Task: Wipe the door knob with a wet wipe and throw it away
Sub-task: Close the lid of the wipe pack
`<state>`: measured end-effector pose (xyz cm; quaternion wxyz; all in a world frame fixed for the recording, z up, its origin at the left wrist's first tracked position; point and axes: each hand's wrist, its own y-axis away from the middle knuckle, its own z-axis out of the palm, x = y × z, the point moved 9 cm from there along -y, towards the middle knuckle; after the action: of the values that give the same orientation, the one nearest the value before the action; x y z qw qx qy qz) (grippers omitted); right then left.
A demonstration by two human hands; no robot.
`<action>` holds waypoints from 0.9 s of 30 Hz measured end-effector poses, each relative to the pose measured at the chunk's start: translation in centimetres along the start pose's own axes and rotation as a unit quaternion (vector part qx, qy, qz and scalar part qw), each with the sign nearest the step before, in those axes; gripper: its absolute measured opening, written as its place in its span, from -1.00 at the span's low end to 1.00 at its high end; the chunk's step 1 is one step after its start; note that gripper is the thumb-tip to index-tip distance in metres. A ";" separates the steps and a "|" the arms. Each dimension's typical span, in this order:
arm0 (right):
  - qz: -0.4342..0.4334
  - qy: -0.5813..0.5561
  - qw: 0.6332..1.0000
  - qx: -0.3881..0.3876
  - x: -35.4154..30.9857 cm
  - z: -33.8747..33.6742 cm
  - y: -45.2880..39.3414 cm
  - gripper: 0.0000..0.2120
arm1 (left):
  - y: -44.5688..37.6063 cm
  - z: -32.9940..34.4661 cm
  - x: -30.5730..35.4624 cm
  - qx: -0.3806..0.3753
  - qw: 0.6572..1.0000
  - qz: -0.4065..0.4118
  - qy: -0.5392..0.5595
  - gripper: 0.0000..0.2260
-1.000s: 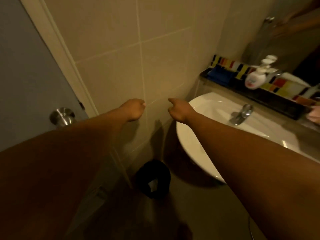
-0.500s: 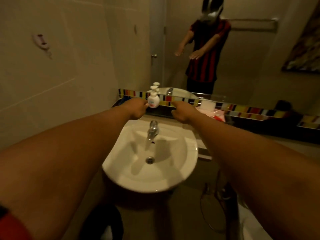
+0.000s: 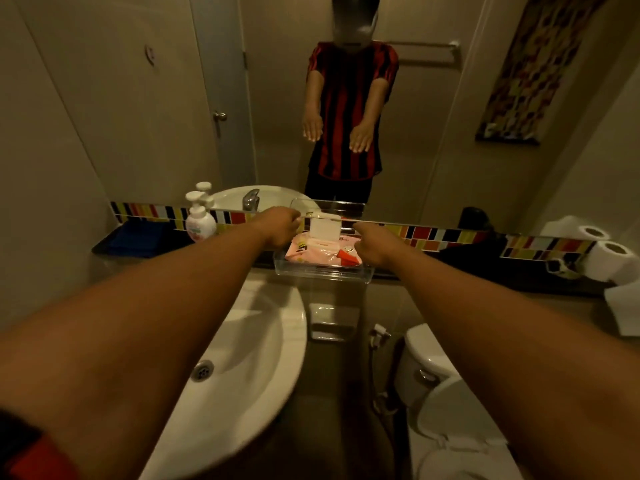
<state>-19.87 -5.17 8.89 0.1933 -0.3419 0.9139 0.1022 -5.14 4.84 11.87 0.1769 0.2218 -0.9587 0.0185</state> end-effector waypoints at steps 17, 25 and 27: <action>0.096 -0.103 0.990 -0.031 7.6 9.8 -19.9 -0.72 | -19.5 10.6 -7.7 -0.055 0.993 -0.072 0.082 -0.65; 0.190 -0.279 0.941 0.004 10.0 14.0 -25.2 -0.73 | -24.3 14.8 -11.0 -0.031 0.974 -0.130 0.181 -0.68; 0.212 -0.309 0.927 0.019 10.5 14.5 -25.7 -0.73 | -24.8 15.0 -11.4 -0.009 0.968 -0.139 0.207 -0.71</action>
<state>-5.96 -25.88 -10.06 0.4465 -0.0881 0.8617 0.2243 10.11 -14.45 -7.21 0.3749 0.3422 -0.8611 0.0305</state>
